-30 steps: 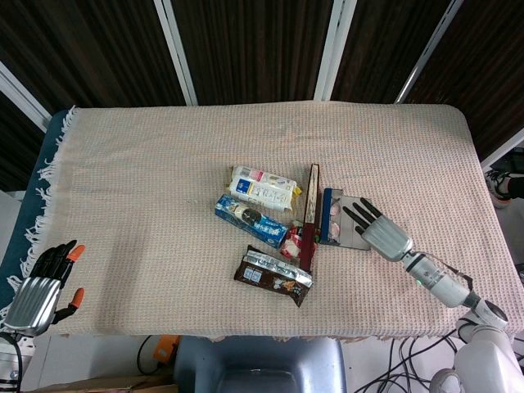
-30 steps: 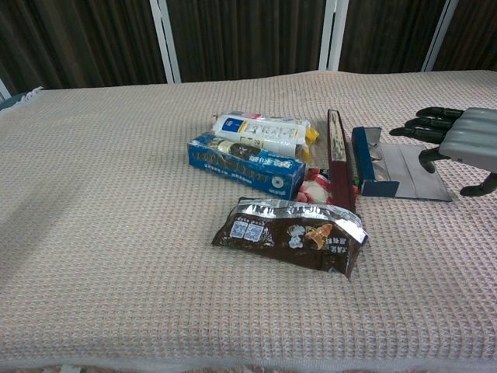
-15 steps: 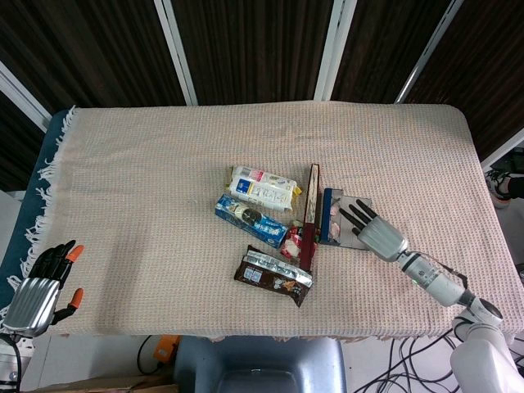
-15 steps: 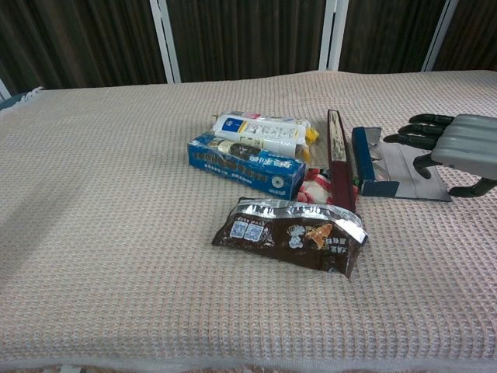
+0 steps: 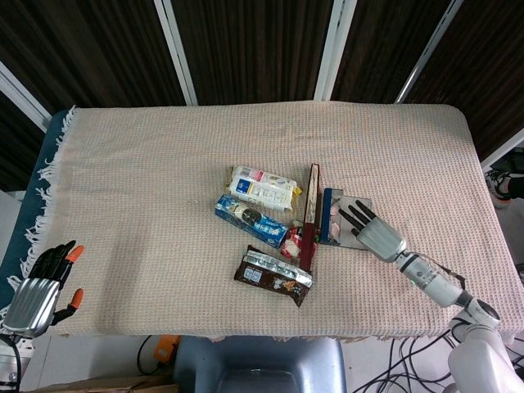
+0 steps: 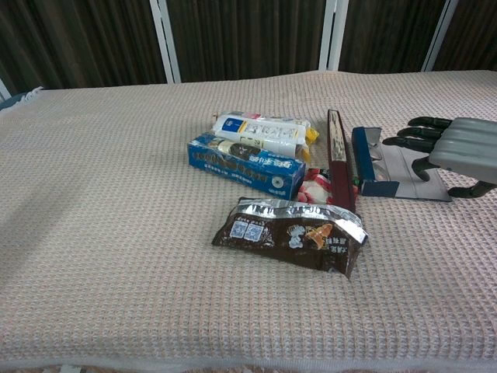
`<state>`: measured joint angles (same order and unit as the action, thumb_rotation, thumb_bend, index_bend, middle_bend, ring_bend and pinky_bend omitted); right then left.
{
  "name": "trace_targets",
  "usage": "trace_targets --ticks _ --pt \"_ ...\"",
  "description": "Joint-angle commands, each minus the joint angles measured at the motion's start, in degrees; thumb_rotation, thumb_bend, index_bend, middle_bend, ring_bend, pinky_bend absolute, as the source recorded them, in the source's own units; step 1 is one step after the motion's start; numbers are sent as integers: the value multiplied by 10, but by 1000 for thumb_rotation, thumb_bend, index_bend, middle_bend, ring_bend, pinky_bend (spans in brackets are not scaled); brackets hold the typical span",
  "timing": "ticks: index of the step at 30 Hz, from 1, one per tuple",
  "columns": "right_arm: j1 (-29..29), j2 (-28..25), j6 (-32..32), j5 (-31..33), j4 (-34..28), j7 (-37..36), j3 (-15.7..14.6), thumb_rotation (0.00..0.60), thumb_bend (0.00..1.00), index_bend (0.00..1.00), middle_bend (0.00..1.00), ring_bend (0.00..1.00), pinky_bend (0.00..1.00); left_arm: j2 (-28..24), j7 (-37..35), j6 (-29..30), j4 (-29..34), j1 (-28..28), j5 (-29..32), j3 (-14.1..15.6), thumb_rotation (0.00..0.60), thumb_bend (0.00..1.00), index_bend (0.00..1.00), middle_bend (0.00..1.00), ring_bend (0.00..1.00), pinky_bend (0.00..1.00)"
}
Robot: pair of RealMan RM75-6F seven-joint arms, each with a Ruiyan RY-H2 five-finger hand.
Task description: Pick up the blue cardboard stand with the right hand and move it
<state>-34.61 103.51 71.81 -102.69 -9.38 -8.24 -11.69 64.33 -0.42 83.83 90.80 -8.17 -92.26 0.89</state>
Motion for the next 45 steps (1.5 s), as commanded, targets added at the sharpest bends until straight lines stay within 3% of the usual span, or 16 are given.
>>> trace_targets --ticks 1,26,45 --pt "0 1 -2 1 1 0 0 600 382 596 69 0 0 0 -1 0 -1 0 0 0 600 424 0 0 0 99" --pt "-5 15 -10 4 4 1 0 600 429 638 69 0 0 0 0 10 -1 6 6 -4 600 423 0 0 0 101" --pt "-65 20 2 30 -14 16 35 600 472 637 69 0 0 -2 -4 18 -1 12 10 -7 600 424 0 0 4 109"
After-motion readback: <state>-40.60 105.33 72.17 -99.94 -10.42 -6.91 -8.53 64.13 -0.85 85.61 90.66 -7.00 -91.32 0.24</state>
